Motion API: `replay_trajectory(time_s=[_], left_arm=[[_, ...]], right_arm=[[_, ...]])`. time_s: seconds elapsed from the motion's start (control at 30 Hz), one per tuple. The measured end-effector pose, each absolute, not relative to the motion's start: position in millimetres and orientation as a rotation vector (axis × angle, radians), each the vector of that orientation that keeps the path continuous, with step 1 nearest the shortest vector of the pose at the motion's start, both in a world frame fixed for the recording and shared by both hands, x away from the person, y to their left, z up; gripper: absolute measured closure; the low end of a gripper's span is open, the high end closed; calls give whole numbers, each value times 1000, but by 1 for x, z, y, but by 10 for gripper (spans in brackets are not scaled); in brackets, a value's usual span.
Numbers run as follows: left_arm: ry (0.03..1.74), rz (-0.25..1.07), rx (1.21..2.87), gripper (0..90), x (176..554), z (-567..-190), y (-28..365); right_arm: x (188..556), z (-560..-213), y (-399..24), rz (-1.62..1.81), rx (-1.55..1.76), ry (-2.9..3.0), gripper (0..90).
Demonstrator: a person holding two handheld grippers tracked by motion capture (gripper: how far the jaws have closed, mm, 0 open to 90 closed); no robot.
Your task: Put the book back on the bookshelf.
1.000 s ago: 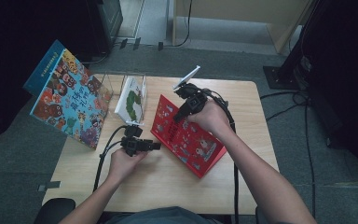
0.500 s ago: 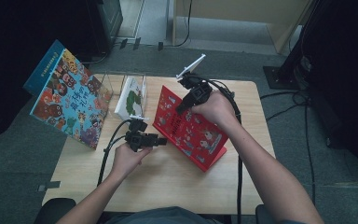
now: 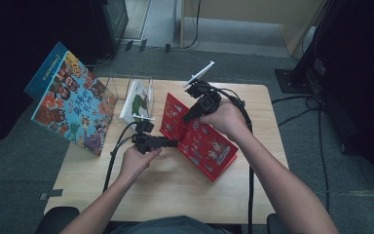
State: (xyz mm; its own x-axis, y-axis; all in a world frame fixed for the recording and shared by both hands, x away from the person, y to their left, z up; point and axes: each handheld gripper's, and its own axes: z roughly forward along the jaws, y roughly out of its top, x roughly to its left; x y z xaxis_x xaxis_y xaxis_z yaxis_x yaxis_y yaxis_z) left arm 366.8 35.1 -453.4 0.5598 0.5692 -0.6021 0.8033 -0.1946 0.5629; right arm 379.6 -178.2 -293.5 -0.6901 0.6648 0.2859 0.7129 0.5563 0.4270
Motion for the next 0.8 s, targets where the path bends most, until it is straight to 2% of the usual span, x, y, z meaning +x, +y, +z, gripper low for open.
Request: replay_trajectory(time_s=[0.07, 0.13, 0.27, 0.4, 0.67, 0.8], left_arm=[[1109, -309, 1879, 326, 366, -449, 36], [1112, -304, 1849, 275, 366, -446, 37], [1069, -259, 1838, 266, 364, -441, 41], [1035, -264, 1865, 169, 367, -443, 41], [950, -139, 1900, 137, 364, -431, 47], [894, -162, 1857, 126, 362, -428, 51]], right_arm=[[377, -290, -181, -829, -1192, -2690, 872], [376, -289, -185, -857, -1195, -2674, 873], [377, -286, -194, -922, -1202, -2628, 876], [377, -288, -196, -937, -1186, -2602, 876], [376, -296, -209, -1040, -1149, -2502, 874], [374, -306, -219, -1077, -1104, -2454, 883]])
